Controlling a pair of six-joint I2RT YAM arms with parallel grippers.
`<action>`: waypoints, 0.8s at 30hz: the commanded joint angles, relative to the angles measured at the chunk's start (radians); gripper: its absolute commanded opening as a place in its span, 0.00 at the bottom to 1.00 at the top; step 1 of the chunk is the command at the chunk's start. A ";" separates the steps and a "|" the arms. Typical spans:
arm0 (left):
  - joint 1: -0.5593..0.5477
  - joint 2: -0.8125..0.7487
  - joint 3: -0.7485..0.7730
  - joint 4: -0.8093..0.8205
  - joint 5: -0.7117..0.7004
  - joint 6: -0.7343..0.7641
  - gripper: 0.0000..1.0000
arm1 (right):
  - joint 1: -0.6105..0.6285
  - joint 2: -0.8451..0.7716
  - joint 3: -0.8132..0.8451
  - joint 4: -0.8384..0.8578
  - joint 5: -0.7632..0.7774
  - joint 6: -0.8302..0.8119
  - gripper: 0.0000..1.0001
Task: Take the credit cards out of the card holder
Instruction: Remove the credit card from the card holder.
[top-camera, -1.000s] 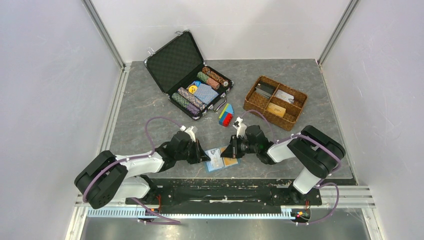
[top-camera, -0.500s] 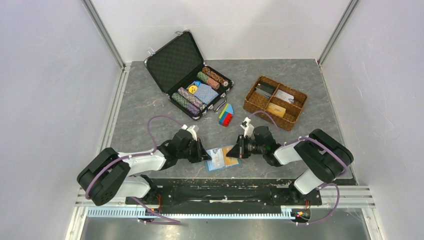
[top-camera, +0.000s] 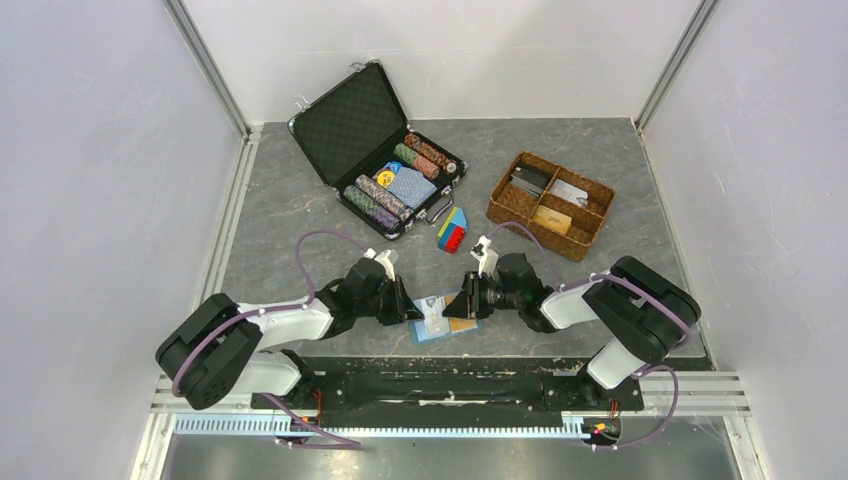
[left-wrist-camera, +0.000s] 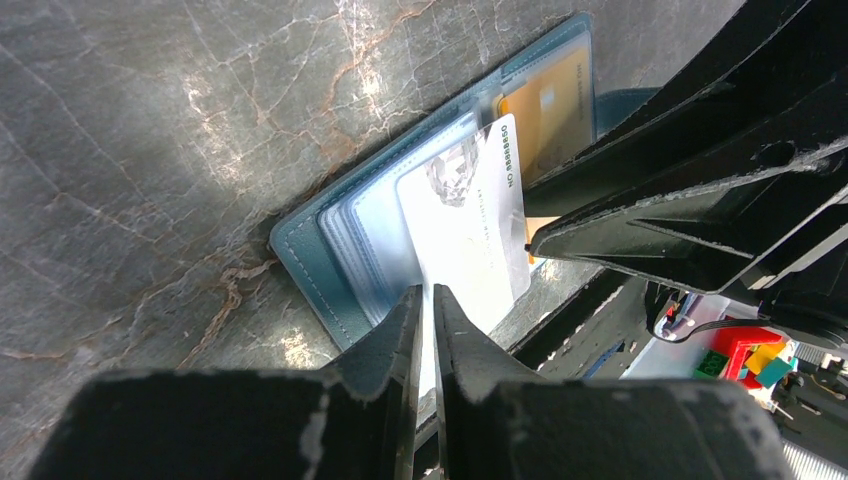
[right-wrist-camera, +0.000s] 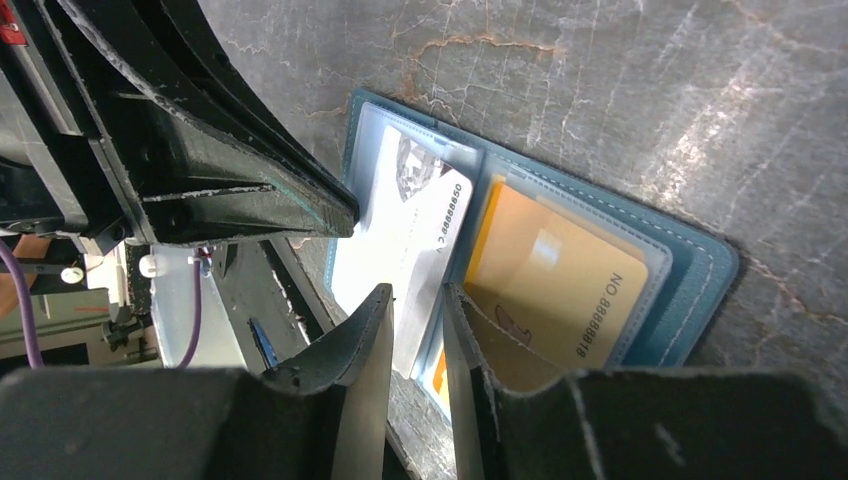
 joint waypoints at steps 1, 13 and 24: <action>-0.003 0.038 -0.020 -0.126 -0.060 -0.005 0.17 | 0.022 0.006 0.038 -0.052 0.074 -0.027 0.28; -0.003 0.061 -0.041 -0.081 -0.042 -0.019 0.17 | 0.026 0.050 0.026 0.033 0.044 0.024 0.27; -0.003 0.060 -0.028 -0.136 -0.075 -0.009 0.17 | -0.026 -0.023 -0.028 0.037 0.043 0.021 0.00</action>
